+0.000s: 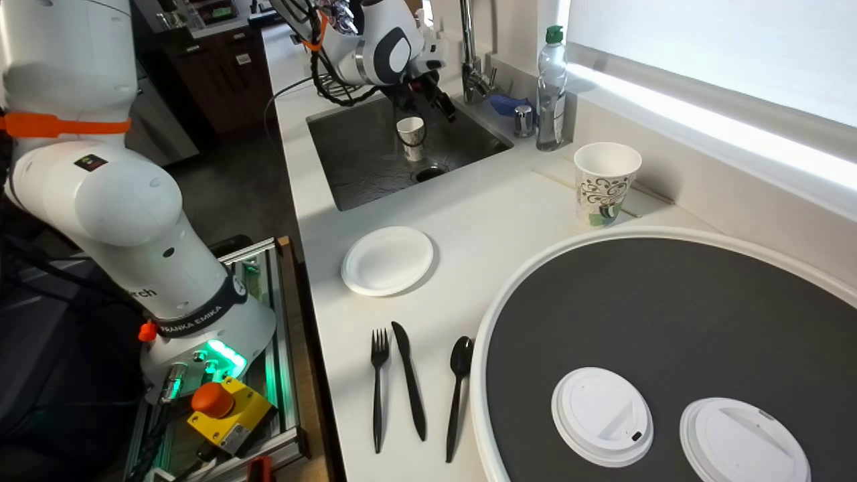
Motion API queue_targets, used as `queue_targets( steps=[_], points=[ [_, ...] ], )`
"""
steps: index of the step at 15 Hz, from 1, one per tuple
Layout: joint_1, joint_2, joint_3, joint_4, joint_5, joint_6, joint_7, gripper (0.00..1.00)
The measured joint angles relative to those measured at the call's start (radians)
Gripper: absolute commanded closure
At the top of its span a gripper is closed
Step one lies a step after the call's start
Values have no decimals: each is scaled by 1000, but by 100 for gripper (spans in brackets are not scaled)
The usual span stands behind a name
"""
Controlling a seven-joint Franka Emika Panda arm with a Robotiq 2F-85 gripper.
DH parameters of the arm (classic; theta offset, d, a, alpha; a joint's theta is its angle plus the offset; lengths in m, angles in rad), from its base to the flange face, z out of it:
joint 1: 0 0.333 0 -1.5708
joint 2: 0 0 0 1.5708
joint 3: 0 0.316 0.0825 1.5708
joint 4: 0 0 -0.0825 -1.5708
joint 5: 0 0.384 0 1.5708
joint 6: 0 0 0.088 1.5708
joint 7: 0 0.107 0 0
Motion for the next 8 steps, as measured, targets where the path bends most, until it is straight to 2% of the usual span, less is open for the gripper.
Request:
queue_targets(
  steps=[8],
  points=[
    [188,-90,-329,-62,-107,1,231,0]
  ],
)
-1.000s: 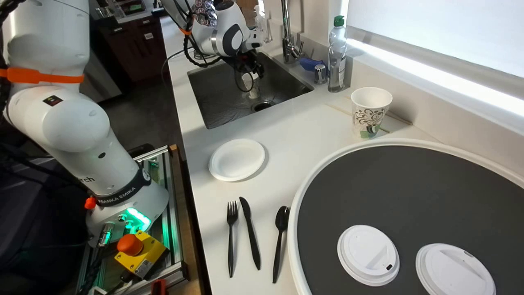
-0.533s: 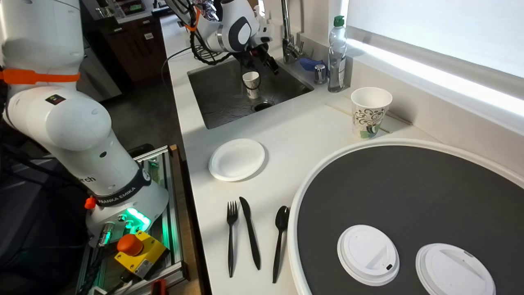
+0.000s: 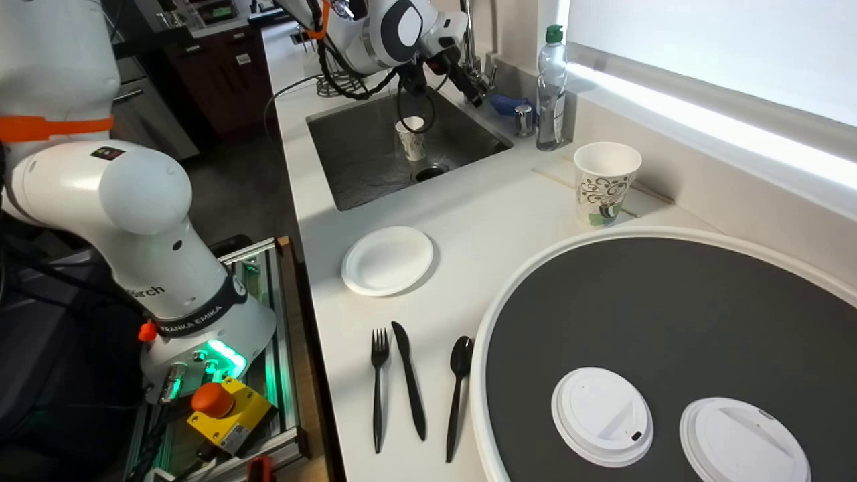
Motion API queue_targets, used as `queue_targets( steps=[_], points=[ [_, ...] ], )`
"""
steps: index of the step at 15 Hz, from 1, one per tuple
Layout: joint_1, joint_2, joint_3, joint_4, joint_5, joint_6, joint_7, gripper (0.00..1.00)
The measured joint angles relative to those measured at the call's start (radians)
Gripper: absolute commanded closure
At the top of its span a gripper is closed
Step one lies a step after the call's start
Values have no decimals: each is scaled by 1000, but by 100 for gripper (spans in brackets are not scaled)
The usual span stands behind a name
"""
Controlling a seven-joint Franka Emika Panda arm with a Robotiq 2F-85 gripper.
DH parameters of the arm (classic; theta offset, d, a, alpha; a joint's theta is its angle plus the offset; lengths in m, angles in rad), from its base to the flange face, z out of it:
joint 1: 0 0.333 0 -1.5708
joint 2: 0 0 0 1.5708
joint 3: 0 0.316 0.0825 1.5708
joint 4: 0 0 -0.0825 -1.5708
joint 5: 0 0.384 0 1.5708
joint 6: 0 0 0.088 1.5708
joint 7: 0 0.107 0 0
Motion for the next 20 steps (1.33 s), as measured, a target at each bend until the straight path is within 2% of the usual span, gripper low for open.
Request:
queue_targets(
  steps=[5,11,20],
  points=[
    [120,-1,-145,-7,-20,0,141,0],
    [152,0,-178,-7,-34,16,287,0],
    [209,54,-264,-4,-29,178,396,0]
  ],
)
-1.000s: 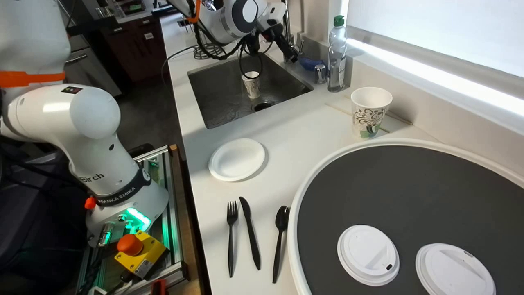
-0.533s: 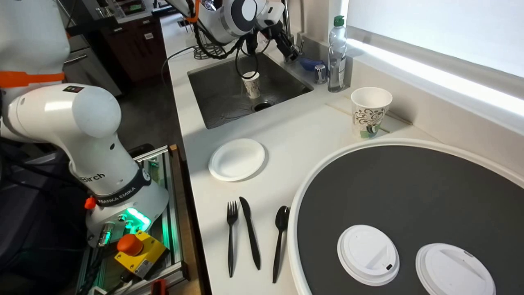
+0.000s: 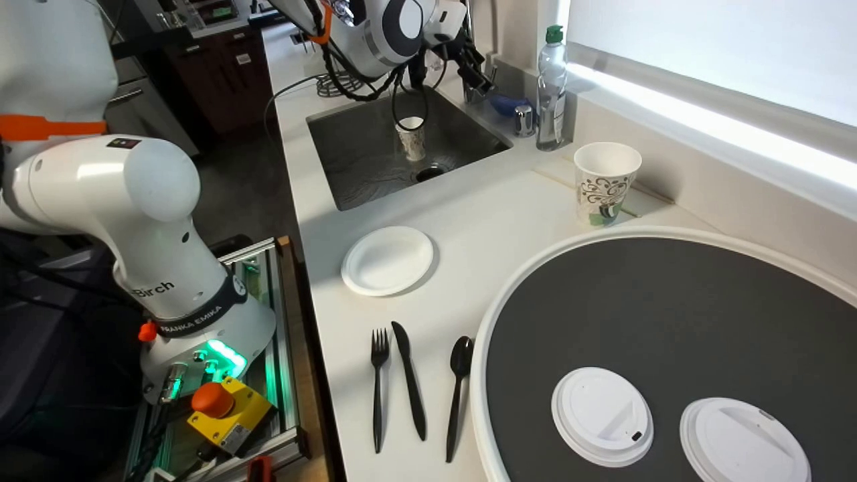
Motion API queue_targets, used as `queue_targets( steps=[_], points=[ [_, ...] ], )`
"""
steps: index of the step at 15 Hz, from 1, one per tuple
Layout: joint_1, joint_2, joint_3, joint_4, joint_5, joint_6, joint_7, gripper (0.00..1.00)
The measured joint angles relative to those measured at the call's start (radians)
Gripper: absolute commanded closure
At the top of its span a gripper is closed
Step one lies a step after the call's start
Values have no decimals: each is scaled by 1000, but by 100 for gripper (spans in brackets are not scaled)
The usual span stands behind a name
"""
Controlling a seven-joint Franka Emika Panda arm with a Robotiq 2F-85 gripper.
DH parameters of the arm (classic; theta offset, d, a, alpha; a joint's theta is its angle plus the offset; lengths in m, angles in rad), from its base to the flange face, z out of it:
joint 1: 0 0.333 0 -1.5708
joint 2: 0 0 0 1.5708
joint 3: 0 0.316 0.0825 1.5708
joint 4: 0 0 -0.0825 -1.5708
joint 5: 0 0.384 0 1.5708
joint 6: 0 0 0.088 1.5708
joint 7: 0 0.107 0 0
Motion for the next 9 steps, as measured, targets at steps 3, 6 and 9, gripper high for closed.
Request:
queue_targets(
  steps=[3,6,9],
  points=[
    [10,24,-17,6,7,42,23,0],
    [13,51,-25,20,27,87,47,0],
    [13,77,-26,33,58,124,65,0]
  ],
)
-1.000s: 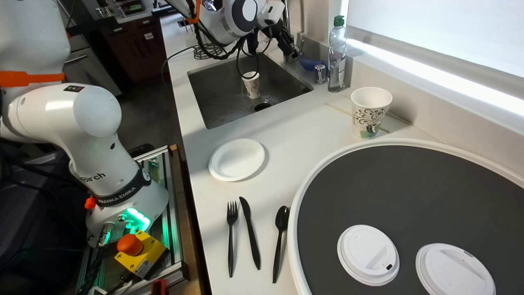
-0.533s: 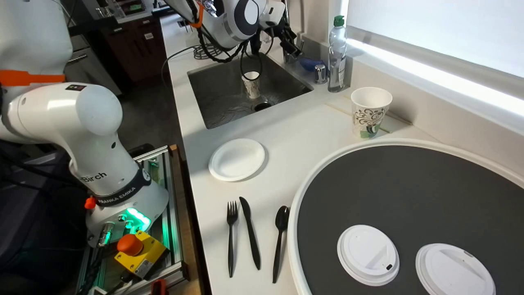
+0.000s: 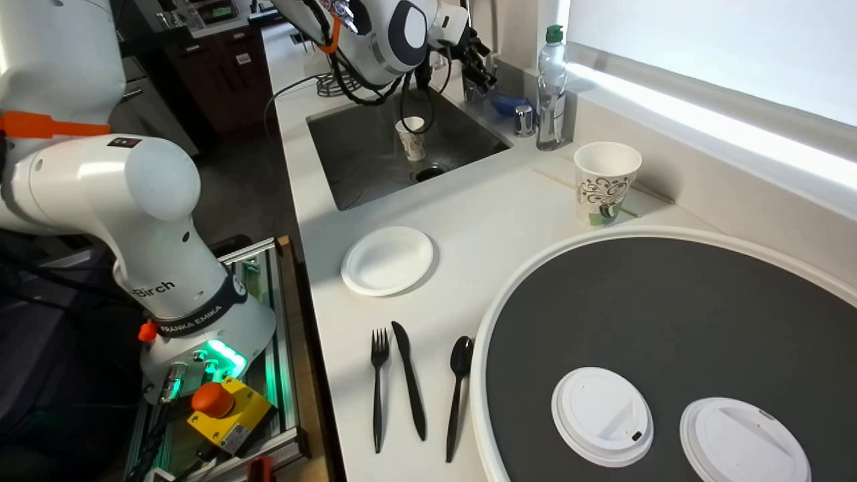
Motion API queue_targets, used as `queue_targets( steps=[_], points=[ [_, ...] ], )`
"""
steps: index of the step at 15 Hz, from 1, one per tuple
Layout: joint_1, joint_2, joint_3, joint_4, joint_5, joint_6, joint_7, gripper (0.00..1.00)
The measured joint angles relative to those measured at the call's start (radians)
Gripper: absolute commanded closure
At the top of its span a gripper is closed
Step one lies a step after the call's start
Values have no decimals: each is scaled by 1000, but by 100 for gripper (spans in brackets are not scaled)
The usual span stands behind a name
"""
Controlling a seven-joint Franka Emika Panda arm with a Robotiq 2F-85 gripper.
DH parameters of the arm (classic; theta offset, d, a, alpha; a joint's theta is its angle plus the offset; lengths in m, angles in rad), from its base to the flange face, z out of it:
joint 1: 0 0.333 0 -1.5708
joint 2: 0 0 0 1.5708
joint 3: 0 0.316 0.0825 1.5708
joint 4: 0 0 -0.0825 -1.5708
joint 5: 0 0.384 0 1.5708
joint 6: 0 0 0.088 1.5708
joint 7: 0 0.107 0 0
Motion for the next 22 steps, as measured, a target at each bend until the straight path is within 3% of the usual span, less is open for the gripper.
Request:
queue_targets(
  steps=[11,22],
  points=[
    [-13,19,20,17,65,79,51,0],
    [-90,19,101,16,66,142,81,0]
  ],
)
